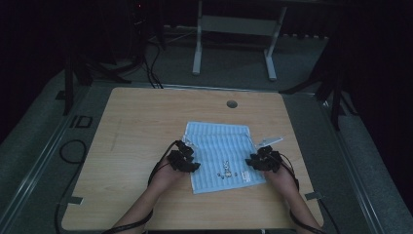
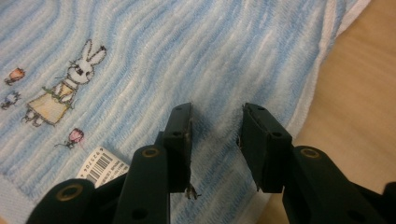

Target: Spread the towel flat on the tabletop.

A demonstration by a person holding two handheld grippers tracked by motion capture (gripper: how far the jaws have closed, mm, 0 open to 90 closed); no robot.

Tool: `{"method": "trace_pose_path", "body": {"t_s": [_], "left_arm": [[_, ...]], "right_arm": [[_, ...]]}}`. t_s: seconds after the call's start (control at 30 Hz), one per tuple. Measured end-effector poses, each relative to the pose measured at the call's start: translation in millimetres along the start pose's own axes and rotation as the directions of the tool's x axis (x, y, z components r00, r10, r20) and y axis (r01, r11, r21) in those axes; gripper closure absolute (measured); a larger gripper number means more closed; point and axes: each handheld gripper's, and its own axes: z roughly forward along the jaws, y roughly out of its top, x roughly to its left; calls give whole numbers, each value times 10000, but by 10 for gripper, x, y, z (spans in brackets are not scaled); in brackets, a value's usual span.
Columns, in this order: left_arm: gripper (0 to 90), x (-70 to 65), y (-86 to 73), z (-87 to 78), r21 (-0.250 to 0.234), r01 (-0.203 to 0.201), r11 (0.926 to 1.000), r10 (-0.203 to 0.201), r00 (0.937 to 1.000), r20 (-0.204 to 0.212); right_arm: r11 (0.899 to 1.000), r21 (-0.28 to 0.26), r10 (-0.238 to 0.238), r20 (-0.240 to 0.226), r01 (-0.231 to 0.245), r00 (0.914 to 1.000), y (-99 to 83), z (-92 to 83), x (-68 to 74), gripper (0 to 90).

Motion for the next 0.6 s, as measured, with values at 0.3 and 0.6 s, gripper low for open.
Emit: {"method": "trace_pose_path", "body": {"t_s": [0.3,0.6], "left_arm": [[579,200,194,97,42,382,9993,-380,9984,-425],[462,82,170,-138,-624,225,9978,-232,9997,-108]], "right_arm": [[9996,281,93,145,-97,9999,236,149,-157,613],[9999,143,93,-171,-91,9998,311,-42,-144,521]]}}
